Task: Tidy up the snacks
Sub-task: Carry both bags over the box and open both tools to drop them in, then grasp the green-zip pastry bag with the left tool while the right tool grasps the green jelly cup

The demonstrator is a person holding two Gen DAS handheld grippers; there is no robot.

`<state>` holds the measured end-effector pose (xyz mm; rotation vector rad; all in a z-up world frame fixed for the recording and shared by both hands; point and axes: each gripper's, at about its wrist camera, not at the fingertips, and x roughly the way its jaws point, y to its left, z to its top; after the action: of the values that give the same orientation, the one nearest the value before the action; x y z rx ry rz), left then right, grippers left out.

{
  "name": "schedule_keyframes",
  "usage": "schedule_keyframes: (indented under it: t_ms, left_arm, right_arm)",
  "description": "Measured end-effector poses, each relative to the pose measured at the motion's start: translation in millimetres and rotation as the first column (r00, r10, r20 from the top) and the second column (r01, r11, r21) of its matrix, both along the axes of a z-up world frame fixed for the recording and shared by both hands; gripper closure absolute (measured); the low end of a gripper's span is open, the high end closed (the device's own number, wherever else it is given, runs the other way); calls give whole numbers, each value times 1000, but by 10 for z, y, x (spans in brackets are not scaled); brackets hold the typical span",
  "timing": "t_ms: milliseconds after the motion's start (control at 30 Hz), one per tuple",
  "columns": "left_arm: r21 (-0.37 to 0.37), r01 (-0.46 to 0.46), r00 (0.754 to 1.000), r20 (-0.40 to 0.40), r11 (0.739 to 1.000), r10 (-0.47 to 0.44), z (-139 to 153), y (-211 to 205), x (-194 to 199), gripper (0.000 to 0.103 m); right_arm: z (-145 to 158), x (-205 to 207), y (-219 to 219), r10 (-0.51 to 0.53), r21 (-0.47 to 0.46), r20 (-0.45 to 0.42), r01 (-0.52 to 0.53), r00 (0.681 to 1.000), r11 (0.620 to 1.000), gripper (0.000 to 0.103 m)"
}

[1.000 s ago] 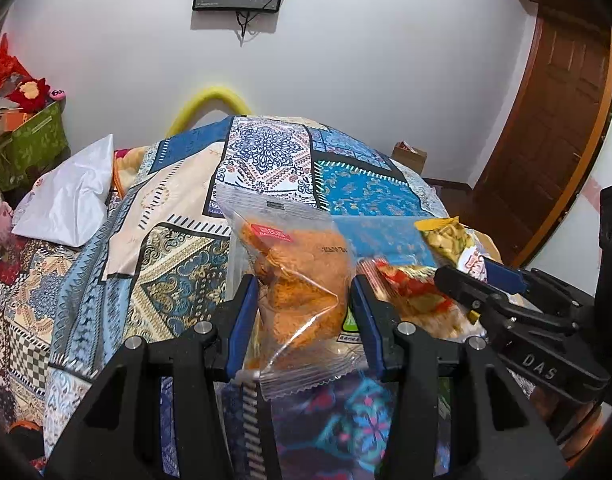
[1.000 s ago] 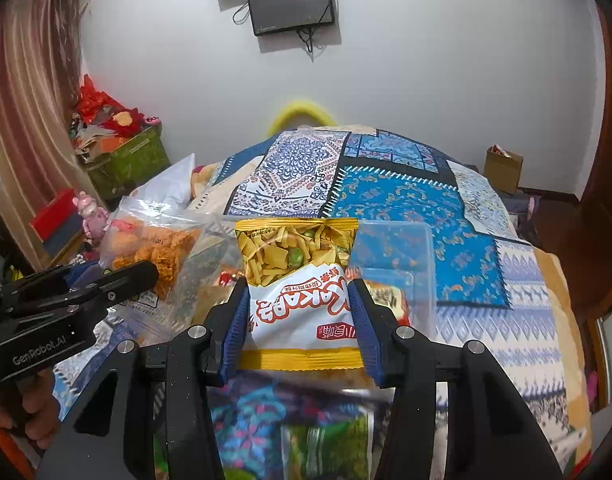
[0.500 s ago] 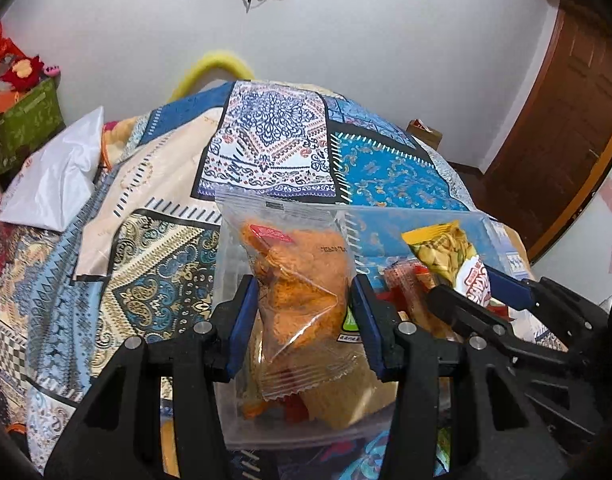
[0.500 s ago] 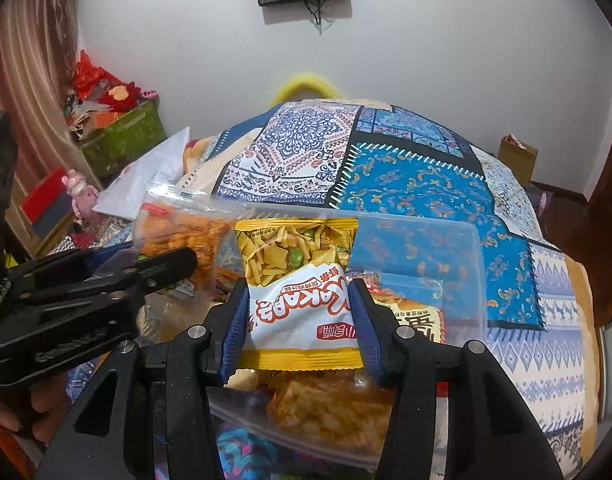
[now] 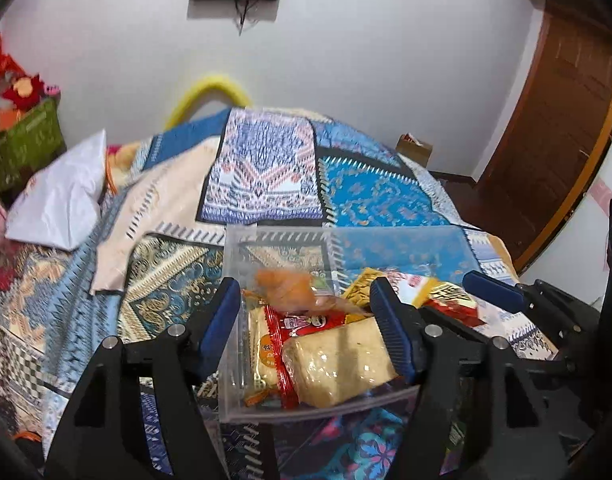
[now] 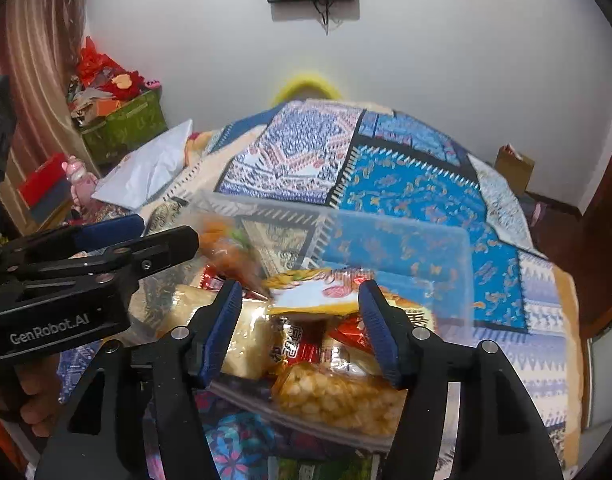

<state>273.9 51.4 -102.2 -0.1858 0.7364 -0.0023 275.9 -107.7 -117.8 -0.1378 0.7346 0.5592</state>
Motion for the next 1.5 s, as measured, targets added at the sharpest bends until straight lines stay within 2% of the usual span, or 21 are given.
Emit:
schedule_keyframes:
  t_ms: [100,233,400,567,767,1000,1133,1167,1267,1500]
  left_arm:
    - [4,6,1000,25,1000,-6,133,-23,-150,34]
    - [9,16,999,42,1000,-16,254,-49,-360,32]
    - [33,21,1000,21,999,-22,246,-91,-673,30]
    - [45,32,999,-36,999,-30,58,-120,-994,30]
    - [28,24,991,-130,999,-20,-306,-92,-1316,30]
    - [24,4,982,-190,1000,1,-580,-30,-1498,30]
    - [10,4,976,-216,1000,-1,-681,-18,-1567,30]
    - [6,4,975,-221,1000,-2,-701,-22,-1585,30]
    - [-19,8,973,-229,1000,-12,-726,-66,-1646,30]
    - [-36,63,970,-233,997,-70,-726,-280,-1715,30]
  right_arm:
    - [129,-119,-95,-3,9,30,2,1000,1000,45]
    - [242,-311,-235,-7,27,55,6,998,1000,38]
    - [207,-578,-367,0,20,56,-1,998,1000,36]
    - [38,-857,-424,15,-2,18,-15,1000,1000,35]
    - [-306,-1103,-413,44,1,-94,-44,995,999,35]
    - [-696,-1108,-310,40,31,-234,-34,971,999,35]
    - [-753,-1174,-204,38,-2,-214,-39,976,999,35]
    - [-756,-1176,-205,39,2,-214,-40,976,999,42]
    - [-754,-1184,-254,42,25,-231,-38,972,999,47]
    - [-676,-1315,-453,12,33,-204,-5,979,999,47]
